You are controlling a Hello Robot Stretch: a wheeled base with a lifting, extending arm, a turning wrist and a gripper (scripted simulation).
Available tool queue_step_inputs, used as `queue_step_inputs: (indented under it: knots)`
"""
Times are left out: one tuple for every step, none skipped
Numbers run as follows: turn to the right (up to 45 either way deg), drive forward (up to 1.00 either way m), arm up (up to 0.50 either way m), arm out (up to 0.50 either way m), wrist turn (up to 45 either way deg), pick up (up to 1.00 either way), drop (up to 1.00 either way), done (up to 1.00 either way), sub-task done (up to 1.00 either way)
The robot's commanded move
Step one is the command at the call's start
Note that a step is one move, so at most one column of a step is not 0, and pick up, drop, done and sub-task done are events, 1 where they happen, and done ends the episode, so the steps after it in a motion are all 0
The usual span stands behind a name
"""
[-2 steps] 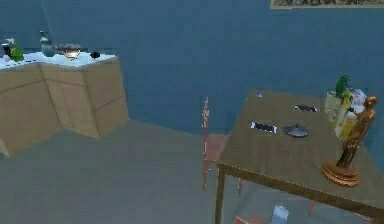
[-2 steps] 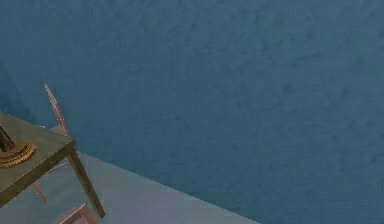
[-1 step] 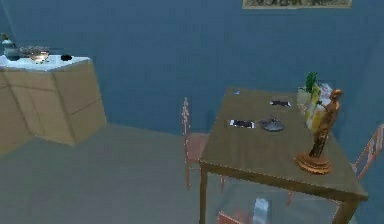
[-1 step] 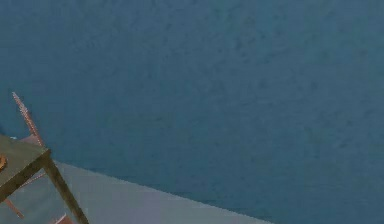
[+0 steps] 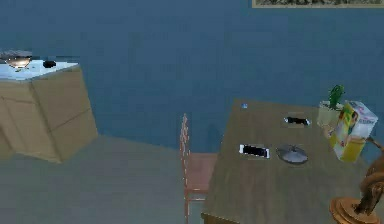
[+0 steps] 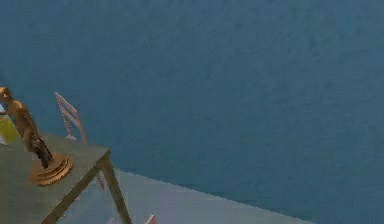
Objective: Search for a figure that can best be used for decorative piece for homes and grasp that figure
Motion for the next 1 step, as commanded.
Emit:
queue_step_inputs:
  knots:
    - [-36.0,0.00,0.00,0.00,0.0,0.00,0.00,0.00,0.00]
